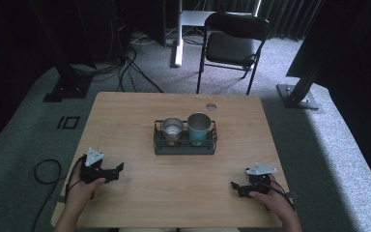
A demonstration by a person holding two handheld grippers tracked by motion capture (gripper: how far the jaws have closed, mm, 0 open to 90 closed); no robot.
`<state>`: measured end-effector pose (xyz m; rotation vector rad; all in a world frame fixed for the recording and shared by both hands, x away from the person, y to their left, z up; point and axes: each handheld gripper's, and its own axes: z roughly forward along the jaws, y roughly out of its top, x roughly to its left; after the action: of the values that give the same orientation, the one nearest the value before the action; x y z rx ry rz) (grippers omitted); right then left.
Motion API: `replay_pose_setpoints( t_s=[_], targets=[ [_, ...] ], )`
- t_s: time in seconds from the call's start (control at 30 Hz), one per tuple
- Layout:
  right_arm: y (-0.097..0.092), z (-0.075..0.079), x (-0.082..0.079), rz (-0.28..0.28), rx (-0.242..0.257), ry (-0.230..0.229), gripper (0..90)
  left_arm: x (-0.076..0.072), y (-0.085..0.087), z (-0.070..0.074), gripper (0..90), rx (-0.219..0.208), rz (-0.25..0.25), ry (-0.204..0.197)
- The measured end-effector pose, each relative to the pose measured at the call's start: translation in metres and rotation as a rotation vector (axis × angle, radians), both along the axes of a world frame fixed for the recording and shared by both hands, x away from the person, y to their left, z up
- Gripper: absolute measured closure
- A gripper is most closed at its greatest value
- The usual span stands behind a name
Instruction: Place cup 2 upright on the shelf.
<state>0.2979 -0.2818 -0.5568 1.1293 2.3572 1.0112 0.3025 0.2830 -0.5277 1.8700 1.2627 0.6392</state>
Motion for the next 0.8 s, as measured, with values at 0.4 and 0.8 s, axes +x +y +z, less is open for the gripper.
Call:
replay_pose_setpoints(
  t_s=[0.4,0.8],
  targets=[
    [0.000,0.000,0.000,0.000,0.000,0.000,11.2,-0.013,0.014,-0.012,2.7,0.045,0.074,0.047],
    [0.000,0.000,0.000,0.000,0.000,0.000,11.2,-0.019,0.024,-0.021,2.7,0.083,0.171,0.119]
  ],
)
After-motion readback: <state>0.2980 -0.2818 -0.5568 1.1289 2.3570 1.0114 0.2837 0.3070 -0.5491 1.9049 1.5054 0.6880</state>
